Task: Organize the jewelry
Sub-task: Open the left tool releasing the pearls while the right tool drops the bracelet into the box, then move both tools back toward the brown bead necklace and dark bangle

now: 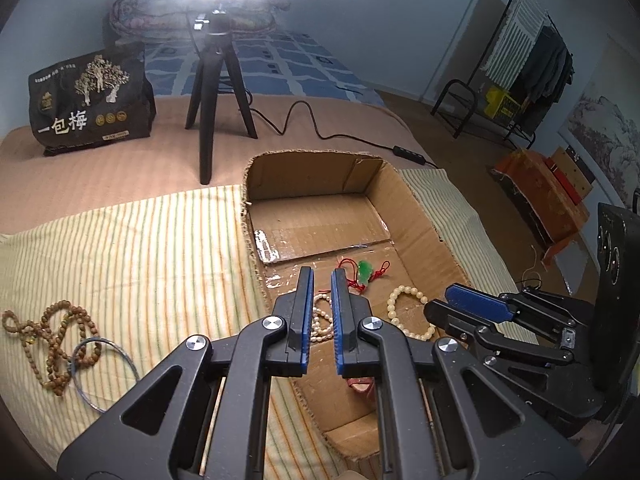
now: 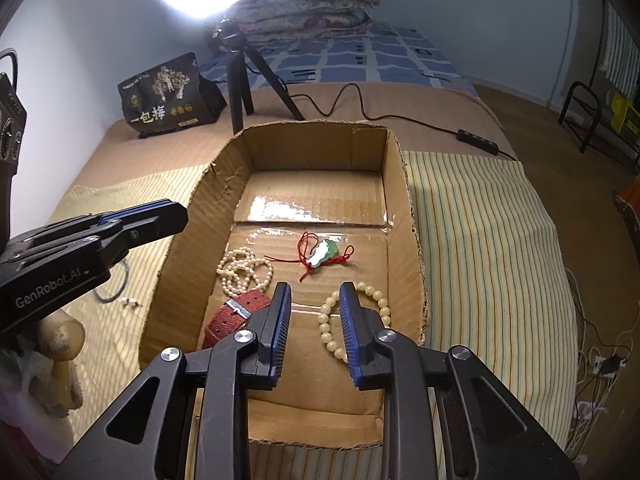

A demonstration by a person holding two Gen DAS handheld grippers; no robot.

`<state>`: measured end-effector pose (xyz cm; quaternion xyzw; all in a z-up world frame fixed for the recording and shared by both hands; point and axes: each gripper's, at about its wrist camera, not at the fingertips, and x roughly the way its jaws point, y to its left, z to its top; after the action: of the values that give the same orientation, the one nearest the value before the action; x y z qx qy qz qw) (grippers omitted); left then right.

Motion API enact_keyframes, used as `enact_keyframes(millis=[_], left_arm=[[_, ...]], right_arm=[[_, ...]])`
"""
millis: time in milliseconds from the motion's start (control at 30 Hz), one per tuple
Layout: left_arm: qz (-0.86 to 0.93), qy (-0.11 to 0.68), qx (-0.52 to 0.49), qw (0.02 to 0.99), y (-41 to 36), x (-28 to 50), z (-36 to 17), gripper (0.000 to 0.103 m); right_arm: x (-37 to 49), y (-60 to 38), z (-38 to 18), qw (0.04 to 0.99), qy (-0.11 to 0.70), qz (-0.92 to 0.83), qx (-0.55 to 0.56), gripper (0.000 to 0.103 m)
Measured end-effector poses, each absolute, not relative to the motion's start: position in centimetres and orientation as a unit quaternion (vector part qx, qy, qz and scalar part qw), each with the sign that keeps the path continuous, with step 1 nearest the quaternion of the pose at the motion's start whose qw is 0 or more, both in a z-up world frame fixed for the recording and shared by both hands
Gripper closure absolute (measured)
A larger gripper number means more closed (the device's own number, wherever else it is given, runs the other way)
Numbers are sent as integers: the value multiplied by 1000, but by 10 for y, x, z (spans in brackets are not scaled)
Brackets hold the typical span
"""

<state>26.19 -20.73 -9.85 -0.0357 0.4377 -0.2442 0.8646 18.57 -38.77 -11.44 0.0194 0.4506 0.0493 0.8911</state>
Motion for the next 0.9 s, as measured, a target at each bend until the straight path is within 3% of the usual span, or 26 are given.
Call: enact_keyframes(millis=[233, 300, 367, 400, 533, 900], left_arm=[[-230, 428, -34, 874, -185, 257, -89, 97], [-224, 426, -35, 876, -177, 257, -87, 97], [-220, 425, -37, 877, -170, 256, -85, 96], [-217, 424, -39, 879, -165, 255, -83, 96], [-208, 413, -42, 886, -144, 250, -74, 75], [-171, 397, -60, 900, -83, 243, -55, 74]], right_arm=[[179, -381, -105, 897, 438, 51, 20, 80], [177, -378, -101, 899, 434, 54, 19, 74], [175, -373, -97, 903, 426, 55, 19, 58], [175, -371, -94, 905, 422, 56, 20, 57], [174, -361, -87, 907, 414, 71, 22, 56], [172, -315, -75, 912, 398, 102, -2, 37]])
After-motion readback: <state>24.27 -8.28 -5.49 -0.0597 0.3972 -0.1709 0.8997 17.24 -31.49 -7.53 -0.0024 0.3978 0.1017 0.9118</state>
